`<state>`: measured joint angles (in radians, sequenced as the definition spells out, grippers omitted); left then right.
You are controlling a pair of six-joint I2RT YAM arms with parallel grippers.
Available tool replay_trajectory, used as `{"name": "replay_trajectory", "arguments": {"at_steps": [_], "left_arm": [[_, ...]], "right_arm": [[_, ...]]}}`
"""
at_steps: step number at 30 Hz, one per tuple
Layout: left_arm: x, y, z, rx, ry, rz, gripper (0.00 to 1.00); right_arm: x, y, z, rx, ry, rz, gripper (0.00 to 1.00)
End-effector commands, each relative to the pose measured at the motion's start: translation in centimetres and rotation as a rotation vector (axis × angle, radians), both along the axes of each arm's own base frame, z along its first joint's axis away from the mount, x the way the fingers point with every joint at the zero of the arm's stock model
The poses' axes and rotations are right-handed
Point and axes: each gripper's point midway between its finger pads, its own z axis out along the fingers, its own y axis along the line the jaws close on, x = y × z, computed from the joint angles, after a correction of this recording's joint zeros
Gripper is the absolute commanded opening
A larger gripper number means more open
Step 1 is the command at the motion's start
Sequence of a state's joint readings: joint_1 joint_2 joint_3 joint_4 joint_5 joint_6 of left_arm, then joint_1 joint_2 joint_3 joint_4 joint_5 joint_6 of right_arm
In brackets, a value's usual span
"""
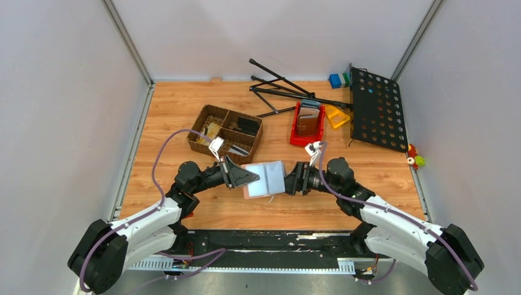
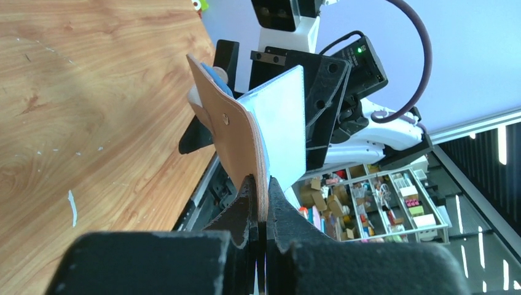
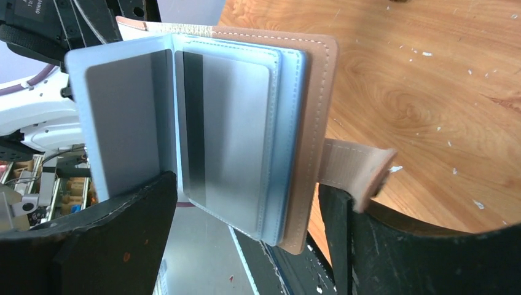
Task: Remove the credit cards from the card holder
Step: Remove the credit card from the card holder.
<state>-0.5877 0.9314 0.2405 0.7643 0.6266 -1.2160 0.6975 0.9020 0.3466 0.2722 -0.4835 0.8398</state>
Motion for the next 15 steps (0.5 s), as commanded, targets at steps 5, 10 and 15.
{"name": "replay_trajectory", "arguments": {"at_steps": [5, 10, 15], "left_arm": [[0.2, -0.7, 2.2, -0.051, -0.079, 0.010, 0.00], [0.7, -1.1, 0.4, 0.030, -0.057, 0.031, 0.00], [0.4, -1.2, 0.7, 0.023, -0.068, 0.026, 0.00]], "right_arm": [[-0.3, 1.9, 3.5, 0.072, -0.057, 0.067, 0.87], [-0.5, 2.5, 4.1, 0.014, -0.079, 0.066, 0.91], [-0.5, 2.1, 3.9, -0.023, -0.093, 0.042, 0.79]]}}
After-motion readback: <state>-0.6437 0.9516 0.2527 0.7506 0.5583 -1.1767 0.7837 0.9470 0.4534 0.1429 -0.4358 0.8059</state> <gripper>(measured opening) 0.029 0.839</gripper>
